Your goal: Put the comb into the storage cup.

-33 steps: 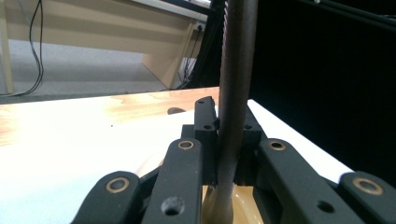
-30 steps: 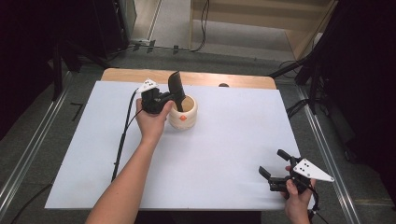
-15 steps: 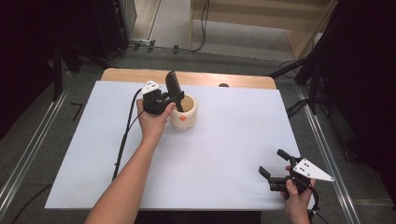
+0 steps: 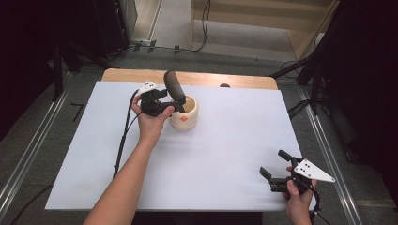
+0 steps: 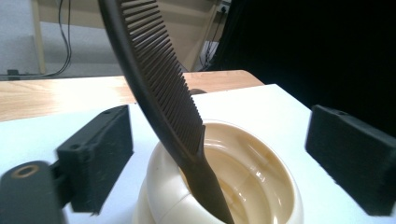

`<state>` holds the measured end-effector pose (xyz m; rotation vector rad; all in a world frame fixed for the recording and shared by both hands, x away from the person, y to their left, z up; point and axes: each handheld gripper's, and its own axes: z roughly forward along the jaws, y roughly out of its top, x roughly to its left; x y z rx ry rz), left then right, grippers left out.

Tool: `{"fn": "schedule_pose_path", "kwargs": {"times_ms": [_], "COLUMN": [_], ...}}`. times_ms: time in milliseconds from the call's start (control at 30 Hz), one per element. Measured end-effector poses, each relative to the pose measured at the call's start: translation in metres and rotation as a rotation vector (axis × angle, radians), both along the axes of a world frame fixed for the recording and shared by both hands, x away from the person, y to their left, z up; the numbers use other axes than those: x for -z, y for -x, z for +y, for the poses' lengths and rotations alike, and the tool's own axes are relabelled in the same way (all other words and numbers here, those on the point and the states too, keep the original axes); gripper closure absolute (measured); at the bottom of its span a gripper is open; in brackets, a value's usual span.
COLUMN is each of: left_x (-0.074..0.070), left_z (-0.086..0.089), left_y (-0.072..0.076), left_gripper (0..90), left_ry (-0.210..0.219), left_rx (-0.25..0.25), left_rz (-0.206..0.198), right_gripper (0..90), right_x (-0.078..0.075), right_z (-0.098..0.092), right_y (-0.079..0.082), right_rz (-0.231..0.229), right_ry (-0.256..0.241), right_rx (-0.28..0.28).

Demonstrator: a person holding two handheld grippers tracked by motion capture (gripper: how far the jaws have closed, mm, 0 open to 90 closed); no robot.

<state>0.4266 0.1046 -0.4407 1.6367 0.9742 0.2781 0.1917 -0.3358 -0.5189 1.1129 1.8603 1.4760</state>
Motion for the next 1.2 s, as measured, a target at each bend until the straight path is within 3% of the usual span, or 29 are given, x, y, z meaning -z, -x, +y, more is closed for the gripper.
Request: {"fn": "schedule_pose_path", "kwargs": {"times_ms": [100,200,1200], "left_x": [-0.002,-0.003,-0.004], "left_z": [0.001,0.004,0.034], "left_y": [0.003,0.006,0.041], "left_gripper": [0.8,0.0,0.0], "left_ry": [-0.005,0.022,-0.014], "left_rx": [-0.017,-0.019,0.014], "left_rz": [-0.012,-0.020,-0.073], "right_gripper": [0.0,0.0,0.0], "right_x": [0.000,0.000,0.001], "right_z": [0.000,0.000,0.002], "right_y": [0.000,0.000,-0.001], "right_rz": [-0.001,-0.001,0.001], "right_ry": [-0.002,-0.001,0.012], "right_rx": [0.000,-0.001,-0.004]}}
